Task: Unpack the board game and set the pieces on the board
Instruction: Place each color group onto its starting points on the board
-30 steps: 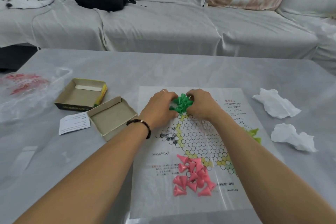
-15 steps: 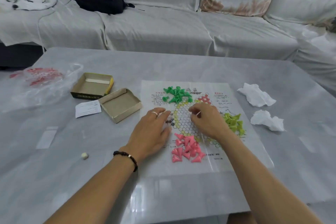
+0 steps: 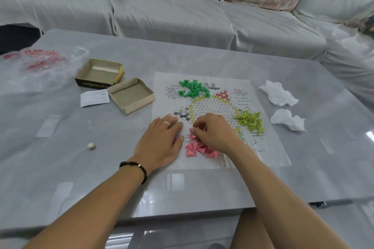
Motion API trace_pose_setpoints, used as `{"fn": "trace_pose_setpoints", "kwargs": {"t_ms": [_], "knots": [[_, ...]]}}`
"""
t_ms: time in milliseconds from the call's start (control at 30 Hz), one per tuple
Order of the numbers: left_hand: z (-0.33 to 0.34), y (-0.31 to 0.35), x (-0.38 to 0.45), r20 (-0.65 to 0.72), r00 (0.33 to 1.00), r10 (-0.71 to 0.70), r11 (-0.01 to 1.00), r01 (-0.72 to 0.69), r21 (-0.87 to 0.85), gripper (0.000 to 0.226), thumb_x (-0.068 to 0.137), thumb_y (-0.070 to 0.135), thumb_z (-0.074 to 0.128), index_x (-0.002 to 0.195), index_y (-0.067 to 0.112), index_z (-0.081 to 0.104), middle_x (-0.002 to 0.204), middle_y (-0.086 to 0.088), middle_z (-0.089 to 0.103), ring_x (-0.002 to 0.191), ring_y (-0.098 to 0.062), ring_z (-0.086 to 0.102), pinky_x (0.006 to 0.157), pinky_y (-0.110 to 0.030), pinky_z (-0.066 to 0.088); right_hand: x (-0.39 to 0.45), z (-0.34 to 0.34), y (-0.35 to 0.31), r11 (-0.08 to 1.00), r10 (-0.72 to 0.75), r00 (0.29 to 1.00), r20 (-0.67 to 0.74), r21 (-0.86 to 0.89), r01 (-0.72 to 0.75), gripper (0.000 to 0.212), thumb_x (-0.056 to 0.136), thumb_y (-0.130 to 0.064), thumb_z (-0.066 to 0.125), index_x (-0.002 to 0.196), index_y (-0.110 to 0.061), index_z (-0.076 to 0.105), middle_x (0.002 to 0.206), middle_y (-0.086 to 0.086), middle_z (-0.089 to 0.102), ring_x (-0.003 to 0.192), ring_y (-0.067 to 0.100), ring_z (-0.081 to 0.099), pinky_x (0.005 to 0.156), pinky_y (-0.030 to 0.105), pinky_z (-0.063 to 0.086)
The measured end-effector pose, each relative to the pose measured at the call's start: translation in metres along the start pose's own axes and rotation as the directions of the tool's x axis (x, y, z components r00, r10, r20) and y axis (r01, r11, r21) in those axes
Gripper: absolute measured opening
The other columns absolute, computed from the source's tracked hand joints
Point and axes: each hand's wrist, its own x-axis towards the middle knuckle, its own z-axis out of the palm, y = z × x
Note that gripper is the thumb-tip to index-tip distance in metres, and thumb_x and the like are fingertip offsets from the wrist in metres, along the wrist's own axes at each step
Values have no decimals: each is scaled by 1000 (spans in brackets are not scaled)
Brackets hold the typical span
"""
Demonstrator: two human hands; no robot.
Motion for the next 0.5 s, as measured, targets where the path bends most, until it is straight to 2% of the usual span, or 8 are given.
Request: {"fn": "trace_pose_setpoints", "kwargs": {"t_ms": [100,167,267,367,433,500], "knots": [[-1,0,0,-3,1000,1,1000,-1,1,50,92,42,31,129,16,52,139,-6,48,135,-23,36,115,-38,24,2,-3,1,993,24,998,66,116,-31,14,91,-30,63,86,-21,72,72,-11,67,66,8,64,68,25,52],[-3,1,0,1,1000,3,1000,-3,7,49,93,41,32,129,16,52,139,-6,48,135,-23,35,115,-37,24,5,-5,4,989,38,998,56,138,-46,13,90,-30,66,91,-20,73,76,-8,68,68,7,64,67,23,52],[-2,1,0,1,1000,5,1000,-5,18,42,96,37,41,131,16,50,141,-5,45,136,-23,32,114,-35,21,11,-5,4,996,32,997,75,81,-39,21,86,-24,70,105,-16,71,82,-6,65,72,4,59,62,13,42],[-2,1,-1,-1,1000,7,1000,-7,23,42,96,37,42,133,17,49,142,-5,44,136,-22,31,114,-34,19,15,-9,0,1000,-25,994,102,10,25,17,87,-17,64,102,-14,73,85,-6,65,79,8,60,72,20,48],[-2,0,-1,-5,1000,7,1000,-7,17,44,96,37,43,134,17,49,142,-5,45,136,-22,32,115,-34,20,16,-14,5,995,-22,998,52,100,16,16,90,-16,60,99,-13,73,86,-6,68,80,9,63,77,24,52],[-1,1,-1,-8,1000,5,1000,-5,14,44,96,37,43,134,16,49,141,-5,45,136,-22,32,114,-34,20,16,-20,17,971,43,998,-34,237,-34,15,91,-14,58,99,-13,72,87,-7,69,80,8,64,78,23,53]]}}
